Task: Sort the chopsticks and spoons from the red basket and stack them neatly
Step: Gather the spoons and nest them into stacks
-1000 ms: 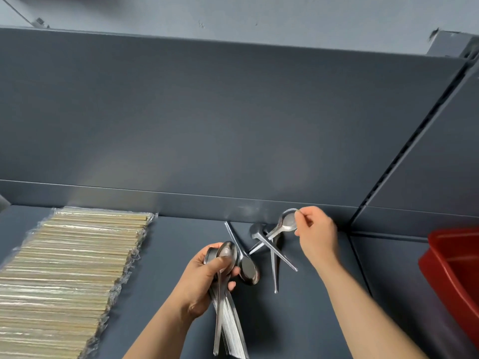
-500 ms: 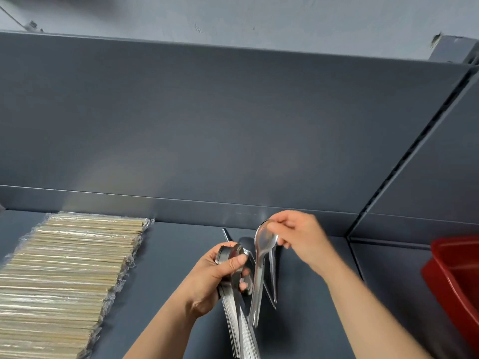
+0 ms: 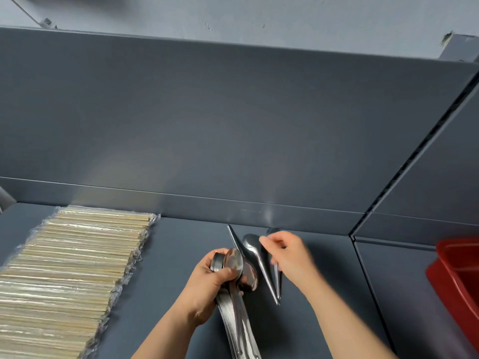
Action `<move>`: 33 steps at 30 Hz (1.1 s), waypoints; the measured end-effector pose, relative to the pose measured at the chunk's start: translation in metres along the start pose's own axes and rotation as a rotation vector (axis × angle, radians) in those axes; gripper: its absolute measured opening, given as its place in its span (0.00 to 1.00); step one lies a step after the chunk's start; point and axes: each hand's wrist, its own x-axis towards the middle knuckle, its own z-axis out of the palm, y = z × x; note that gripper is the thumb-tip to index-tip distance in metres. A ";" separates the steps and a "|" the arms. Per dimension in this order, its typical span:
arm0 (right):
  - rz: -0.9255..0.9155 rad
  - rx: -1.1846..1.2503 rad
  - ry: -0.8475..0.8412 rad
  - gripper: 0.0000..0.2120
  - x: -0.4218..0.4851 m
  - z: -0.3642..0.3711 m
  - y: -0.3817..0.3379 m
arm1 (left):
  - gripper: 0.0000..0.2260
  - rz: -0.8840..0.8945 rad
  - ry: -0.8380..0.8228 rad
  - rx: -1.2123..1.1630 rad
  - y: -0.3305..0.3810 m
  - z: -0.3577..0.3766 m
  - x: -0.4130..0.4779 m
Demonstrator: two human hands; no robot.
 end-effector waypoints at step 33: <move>-0.228 -0.287 0.012 0.11 -0.030 0.012 0.019 | 0.15 0.016 0.149 -0.241 0.000 -0.027 -0.004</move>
